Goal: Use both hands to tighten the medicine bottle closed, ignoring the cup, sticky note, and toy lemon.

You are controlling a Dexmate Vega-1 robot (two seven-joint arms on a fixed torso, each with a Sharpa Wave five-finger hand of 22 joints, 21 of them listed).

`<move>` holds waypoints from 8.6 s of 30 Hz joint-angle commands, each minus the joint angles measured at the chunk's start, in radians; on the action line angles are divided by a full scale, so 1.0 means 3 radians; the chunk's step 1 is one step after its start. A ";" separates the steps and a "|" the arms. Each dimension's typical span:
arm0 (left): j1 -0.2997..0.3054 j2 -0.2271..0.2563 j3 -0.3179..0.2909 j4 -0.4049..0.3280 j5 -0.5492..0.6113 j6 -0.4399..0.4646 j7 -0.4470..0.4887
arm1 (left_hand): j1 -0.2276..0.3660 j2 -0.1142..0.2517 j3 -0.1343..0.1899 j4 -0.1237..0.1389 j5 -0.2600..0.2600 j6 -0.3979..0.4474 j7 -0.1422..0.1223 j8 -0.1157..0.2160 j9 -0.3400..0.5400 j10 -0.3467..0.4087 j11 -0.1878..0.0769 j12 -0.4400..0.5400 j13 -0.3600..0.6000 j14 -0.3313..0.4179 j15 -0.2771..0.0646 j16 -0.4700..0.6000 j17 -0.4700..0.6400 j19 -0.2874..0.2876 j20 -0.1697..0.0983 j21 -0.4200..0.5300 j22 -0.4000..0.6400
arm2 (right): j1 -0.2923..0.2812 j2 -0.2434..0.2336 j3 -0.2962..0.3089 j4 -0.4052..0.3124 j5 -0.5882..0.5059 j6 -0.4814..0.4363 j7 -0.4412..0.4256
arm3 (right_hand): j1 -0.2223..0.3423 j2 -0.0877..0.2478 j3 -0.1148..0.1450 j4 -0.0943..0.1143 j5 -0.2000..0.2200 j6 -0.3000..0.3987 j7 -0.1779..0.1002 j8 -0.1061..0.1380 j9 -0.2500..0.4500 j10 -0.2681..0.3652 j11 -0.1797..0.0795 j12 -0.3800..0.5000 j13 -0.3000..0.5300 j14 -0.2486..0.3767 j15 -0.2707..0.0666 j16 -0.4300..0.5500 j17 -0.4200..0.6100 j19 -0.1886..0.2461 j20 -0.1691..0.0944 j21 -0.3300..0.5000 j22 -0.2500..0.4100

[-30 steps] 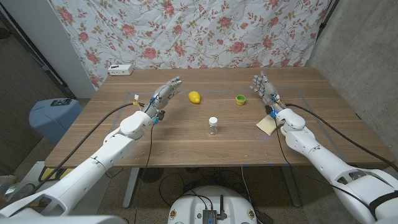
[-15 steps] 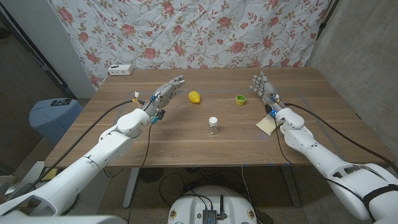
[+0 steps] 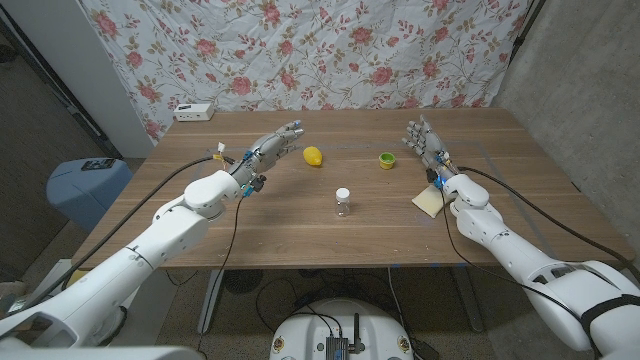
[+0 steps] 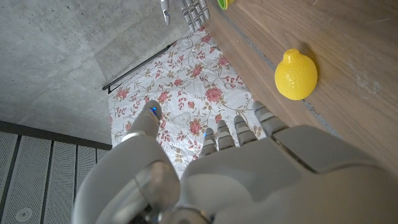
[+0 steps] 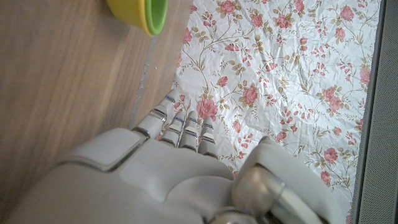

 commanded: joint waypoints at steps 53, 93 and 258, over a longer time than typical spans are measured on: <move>0.0222 0.0336 0.0047 -0.0324 0.0218 -0.0173 -0.0270 | 0.0467 -0.0376 -0.0300 0.0075 0.0212 -0.0073 -0.0419 0.0008 0.0010 0.0137 -0.0101 0.0024 0.0001 0.0080 -0.0159 0.0014 0.0004 -0.0680 0.0120 -0.0035 0.0007 | -0.0469 -0.0255 0.0040 -0.0860 -0.0146 -0.0173 -0.0524 | -0.0051 -0.0021 0.0041 -0.0045 0.0060 -0.0294 -0.0005 -0.0045 0.0001 -0.0080 -0.0027 -0.0040 -0.0004 0.0213 0.0214 0.0056 -0.0035 -0.0114 -0.0030 0.0009 0.0012; 0.0283 -0.0092 0.0326 0.0044 0.1035 -0.0697 0.0152 | 0.1352 -0.0417 -0.0607 0.0051 0.0391 -0.0372 -0.0425 -0.0018 0.0016 0.0471 -0.0097 0.0009 -0.0001 0.0517 -0.0225 0.0010 0.0001 -0.0699 0.0139 -0.0013 0.0003 | -0.0863 -0.0364 0.0143 -0.1381 -0.0292 -0.0132 -0.0947 | -0.0073 -0.0026 0.0051 -0.0048 0.0070 -0.0285 -0.0012 -0.0017 0.0000 -0.0058 -0.0027 -0.0028 -0.0004 0.0225 0.0174 0.0034 -0.0041 -0.0105 -0.0044 0.0019 0.0012; 0.0058 -0.0581 0.0787 0.0874 0.1439 -0.0863 0.0342 | 0.2234 -0.0217 -0.1080 0.0100 0.0368 0.0195 -0.0228 0.0081 0.0009 0.1593 -0.0309 0.0063 -0.0018 0.1652 -0.0599 0.0050 -0.0005 0.0208 -0.0702 0.0024 -0.0010 | -0.1220 -0.0346 0.0296 -0.1523 -0.0273 0.0057 -0.1133 | -0.0153 -0.0039 0.0095 -0.0054 0.0099 -0.0246 -0.0037 -0.0005 -0.0001 -0.0061 -0.0008 -0.0028 -0.0003 0.0193 0.0180 0.0004 -0.0038 -0.0123 -0.0038 0.0024 0.0014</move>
